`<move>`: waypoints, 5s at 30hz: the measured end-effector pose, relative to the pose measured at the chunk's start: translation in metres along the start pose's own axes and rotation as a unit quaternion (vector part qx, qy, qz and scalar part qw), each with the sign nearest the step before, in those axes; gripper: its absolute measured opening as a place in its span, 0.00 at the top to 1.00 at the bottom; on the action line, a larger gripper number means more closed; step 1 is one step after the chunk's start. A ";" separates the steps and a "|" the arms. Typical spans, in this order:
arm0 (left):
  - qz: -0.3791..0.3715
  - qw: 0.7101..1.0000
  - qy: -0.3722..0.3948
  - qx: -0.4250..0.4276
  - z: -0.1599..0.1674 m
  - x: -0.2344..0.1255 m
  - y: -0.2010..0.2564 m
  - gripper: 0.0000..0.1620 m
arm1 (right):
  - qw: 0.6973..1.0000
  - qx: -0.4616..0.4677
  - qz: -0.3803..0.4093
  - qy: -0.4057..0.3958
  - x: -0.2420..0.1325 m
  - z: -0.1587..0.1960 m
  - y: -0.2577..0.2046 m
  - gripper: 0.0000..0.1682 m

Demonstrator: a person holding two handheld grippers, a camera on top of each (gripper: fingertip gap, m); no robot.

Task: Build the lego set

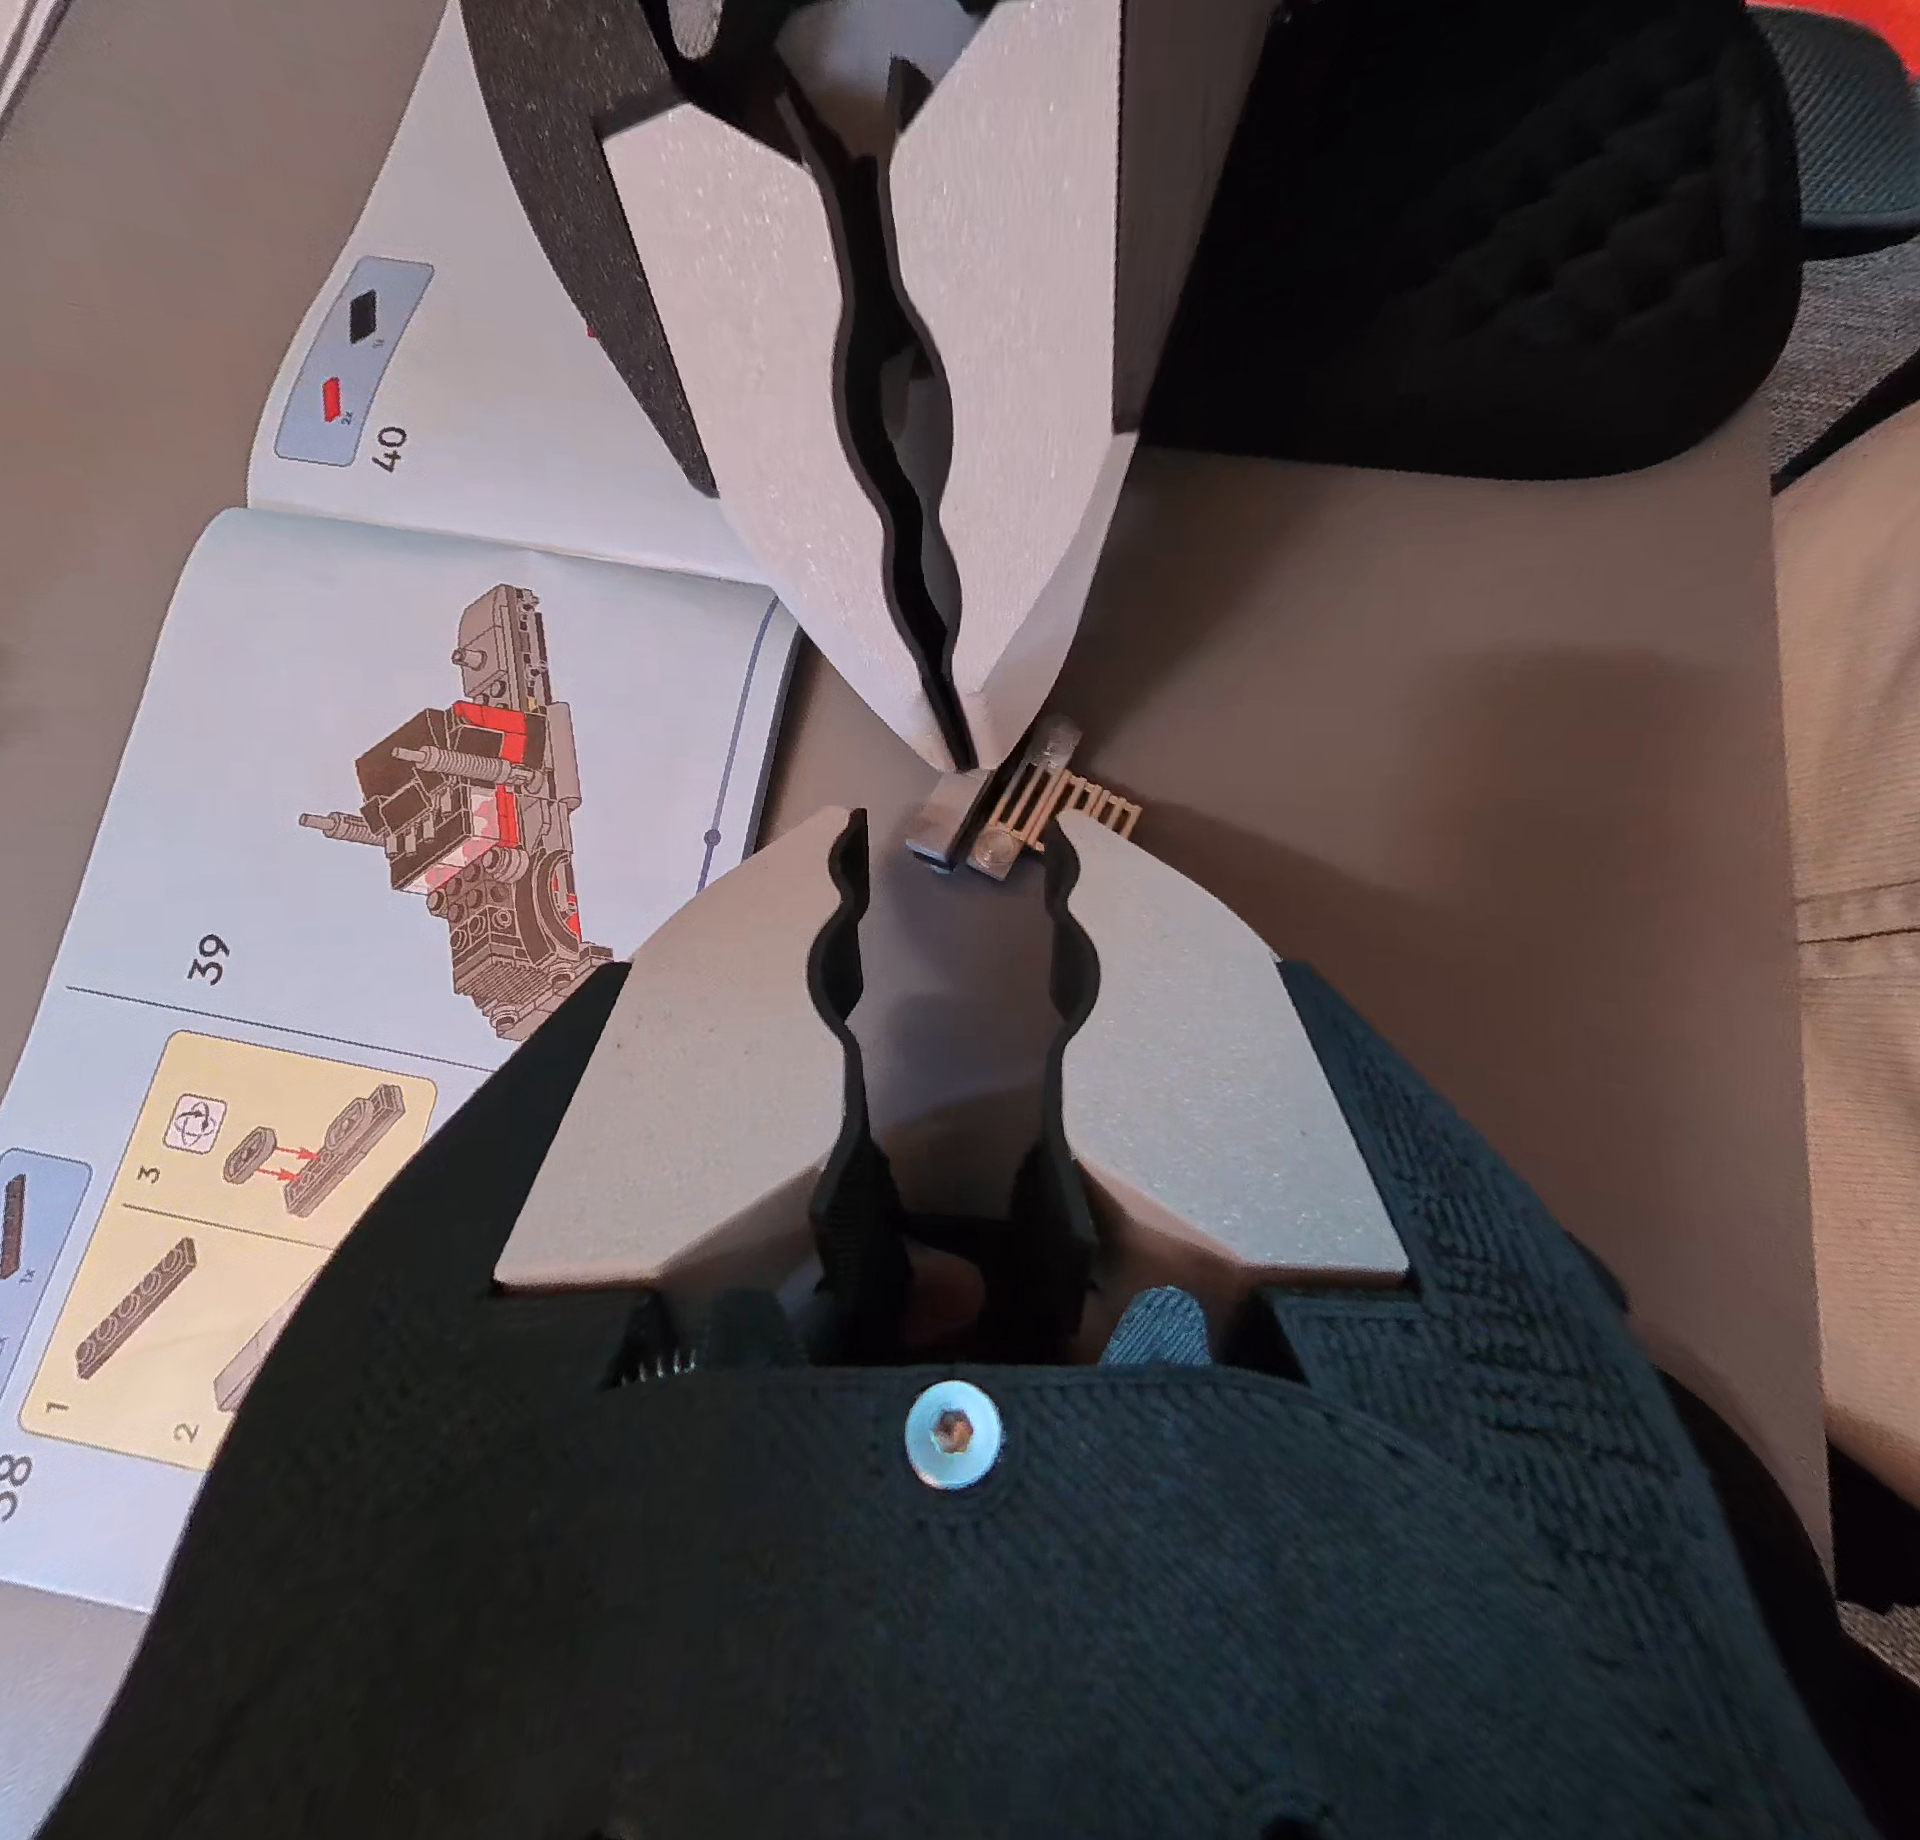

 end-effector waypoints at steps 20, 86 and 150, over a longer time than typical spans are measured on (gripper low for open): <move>0.002 1.000 0.010 0.004 0.001 0.000 0.001 0.82 | 0.997 -0.007 0.061 -0.045 0.005 -0.006 -0.006 1.00; -0.041 0.973 0.143 -0.177 0.039 -0.077 -0.017 0.68 | 0.992 0.000 0.110 -0.064 0.003 -0.005 -0.019 0.71; 0.037 0.999 0.011 -0.028 0.006 -0.008 0.006 1.00 | 0.992 -0.012 0.121 -0.032 0.000 0.003 -0.016 1.00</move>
Point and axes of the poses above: each gripper's, where its closed fingertips meet, x out along the fingers, z out of its underside, y = z × x across the jaws, the point moved 4 cm from there along -x, back along the fingers, and after that the axes turned 12 degrees about -x, right-handed, at the moved point
